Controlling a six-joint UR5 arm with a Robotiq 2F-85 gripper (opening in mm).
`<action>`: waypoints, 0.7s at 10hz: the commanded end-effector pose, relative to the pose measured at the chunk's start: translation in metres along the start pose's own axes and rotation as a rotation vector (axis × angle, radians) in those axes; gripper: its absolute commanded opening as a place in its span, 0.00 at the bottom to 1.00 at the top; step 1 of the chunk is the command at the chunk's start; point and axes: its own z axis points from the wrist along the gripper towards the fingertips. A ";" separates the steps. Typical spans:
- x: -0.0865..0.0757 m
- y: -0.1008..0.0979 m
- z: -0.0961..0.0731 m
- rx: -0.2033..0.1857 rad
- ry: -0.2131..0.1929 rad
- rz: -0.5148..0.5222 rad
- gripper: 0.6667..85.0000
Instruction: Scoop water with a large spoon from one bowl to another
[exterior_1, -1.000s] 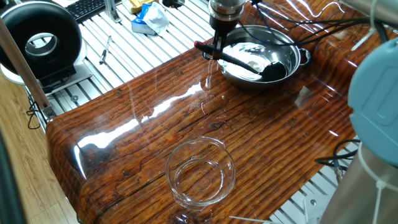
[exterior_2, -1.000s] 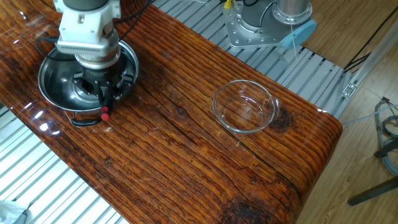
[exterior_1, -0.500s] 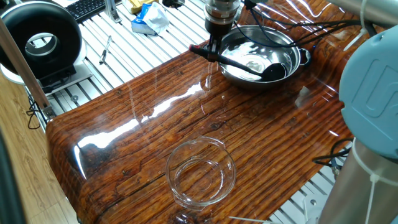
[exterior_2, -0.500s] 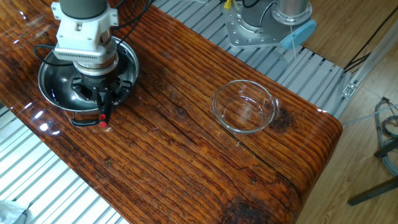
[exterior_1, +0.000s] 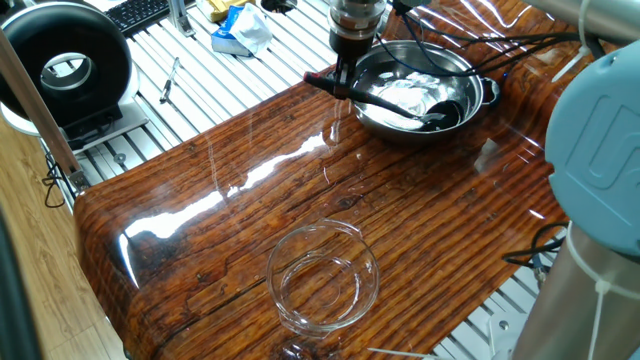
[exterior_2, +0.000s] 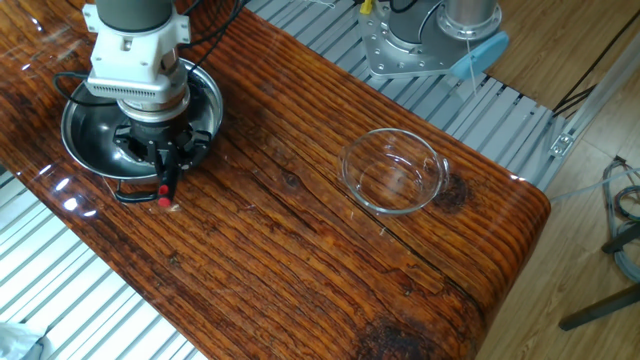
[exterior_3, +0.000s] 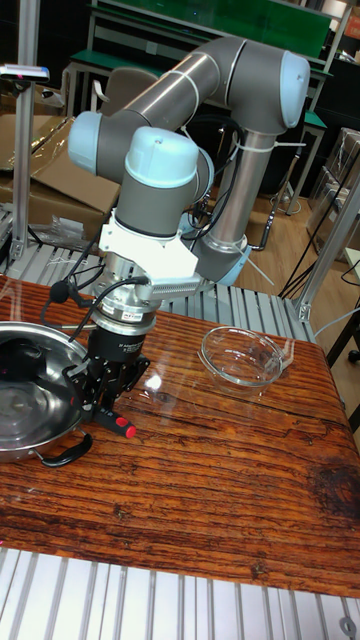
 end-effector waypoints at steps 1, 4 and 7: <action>-0.001 -0.002 -0.003 0.013 -0.006 0.028 0.00; -0.003 -0.004 -0.003 0.021 -0.012 0.054 0.00; 0.001 -0.007 -0.003 0.033 0.000 0.069 0.00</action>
